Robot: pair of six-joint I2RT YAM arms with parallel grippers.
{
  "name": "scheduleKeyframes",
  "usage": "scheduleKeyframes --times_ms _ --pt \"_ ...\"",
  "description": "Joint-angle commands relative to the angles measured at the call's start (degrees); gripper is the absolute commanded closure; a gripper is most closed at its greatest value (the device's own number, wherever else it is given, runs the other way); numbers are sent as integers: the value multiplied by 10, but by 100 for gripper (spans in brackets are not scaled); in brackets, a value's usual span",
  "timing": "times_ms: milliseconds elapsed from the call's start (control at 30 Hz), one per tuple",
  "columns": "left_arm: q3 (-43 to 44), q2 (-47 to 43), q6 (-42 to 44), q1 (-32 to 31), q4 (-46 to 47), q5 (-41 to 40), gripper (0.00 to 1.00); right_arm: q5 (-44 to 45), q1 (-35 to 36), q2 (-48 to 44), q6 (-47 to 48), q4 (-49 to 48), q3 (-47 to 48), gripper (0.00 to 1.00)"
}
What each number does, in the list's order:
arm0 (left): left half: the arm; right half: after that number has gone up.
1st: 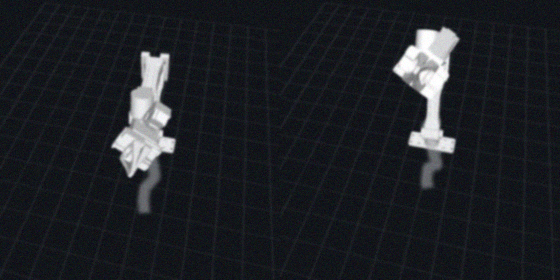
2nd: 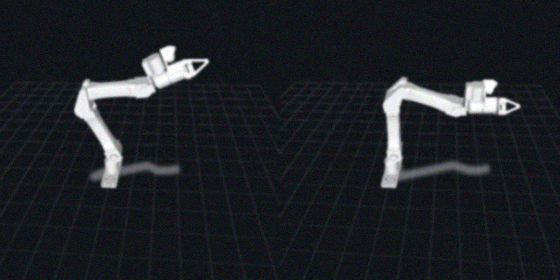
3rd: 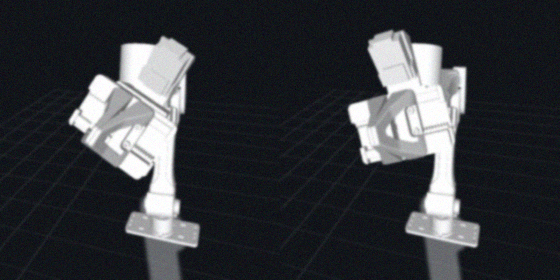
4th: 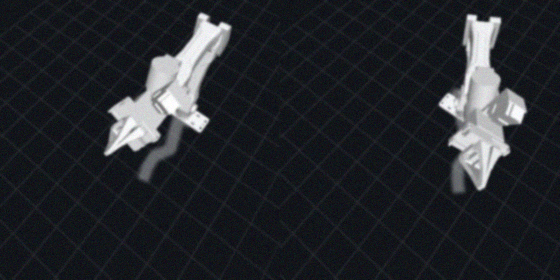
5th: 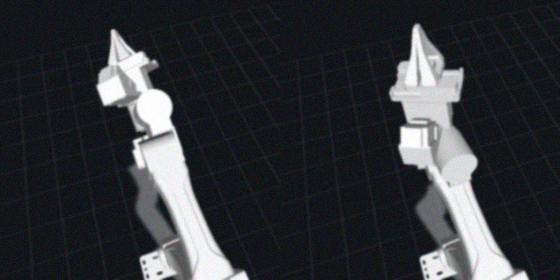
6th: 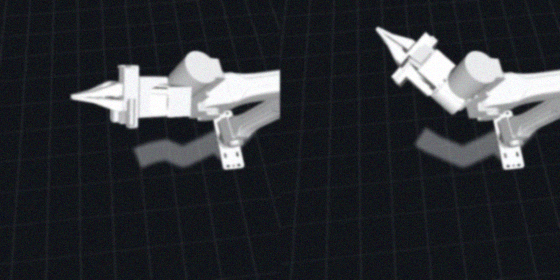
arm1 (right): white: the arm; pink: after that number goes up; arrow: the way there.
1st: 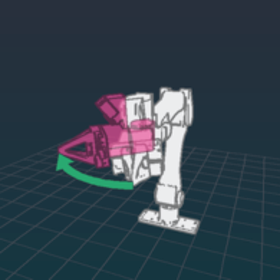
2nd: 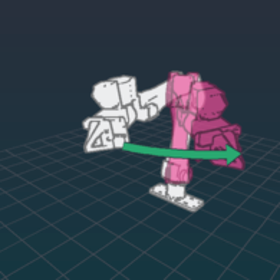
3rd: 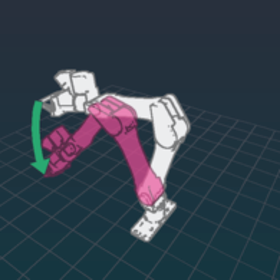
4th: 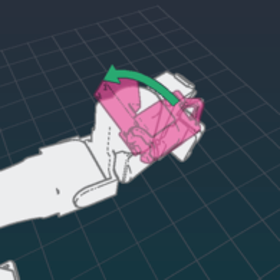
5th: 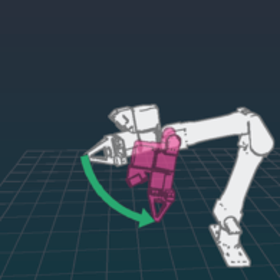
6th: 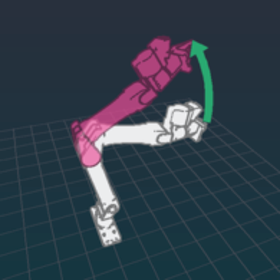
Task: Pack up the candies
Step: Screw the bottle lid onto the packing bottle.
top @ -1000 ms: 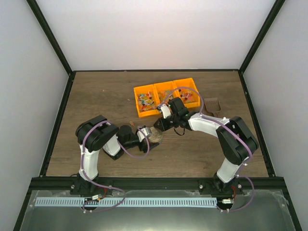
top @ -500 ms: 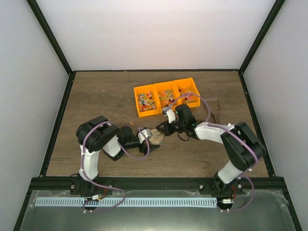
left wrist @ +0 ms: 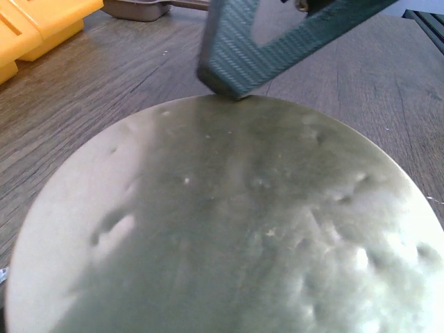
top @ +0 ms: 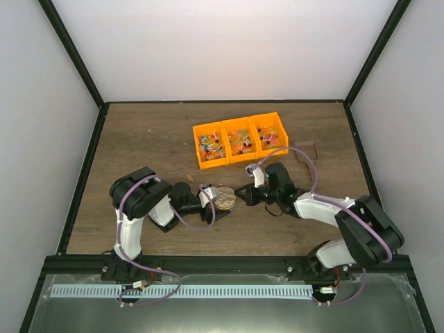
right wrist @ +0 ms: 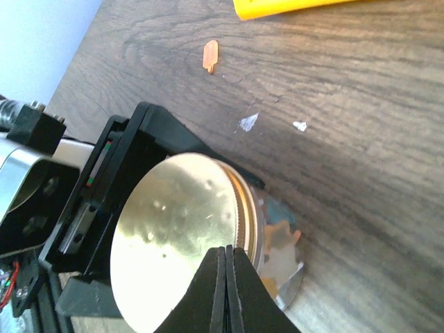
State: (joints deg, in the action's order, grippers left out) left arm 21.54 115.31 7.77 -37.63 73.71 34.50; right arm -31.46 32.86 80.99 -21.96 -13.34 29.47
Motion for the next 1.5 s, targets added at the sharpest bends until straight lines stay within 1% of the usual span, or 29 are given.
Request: scheduleKeyframes --times_ms 0,100,200,300,433,467,567,633,733,967,1233,1367,1467 --pt "9 20 -49 21 -72 -99 16 -99 62 -17 -59 91 -52 99" --pt "7 17 -39 21 -73 -95 15 -90 66 -40 -85 83 -63 99" --pt "7 14 -29 21 -82 -90 15 -62 61 -63 -77 114 -53 99" --pt "8 15 -23 21 -85 -84 15 -58 38 -77 -62 144 -33 99" --pt "6 19 -17 20 -84 -74 15 -47 -2 -74 -28 180 22 99" --pt "5 18 -15 20 -84 -73 15 -45 -13 -70 -19 186 37 96" --pt "3 14 -10 19 -85 -73 15 -46 -40 -38 10 199 87 79" --pt "2 13 -8 19 -87 -72 15 -43 -45 -3 39 215 128 76" --pt "0 12 -7 16 -83 -72 15 -45 -46 56 74 241 191 77" --pt "1 9 -5 16 -87 -69 15 -58 -40 153 99 239 273 80" --pt "1 10 -9 16 -88 -66 15 -57 -2 196 89 224 292 82" --pt "2 13 -13 16 -87 -61 16 -59 7 208 77 212 294 85" --pt "2 14 -15 15 -87 -59 16 -55 10 214 74 209 304 86"
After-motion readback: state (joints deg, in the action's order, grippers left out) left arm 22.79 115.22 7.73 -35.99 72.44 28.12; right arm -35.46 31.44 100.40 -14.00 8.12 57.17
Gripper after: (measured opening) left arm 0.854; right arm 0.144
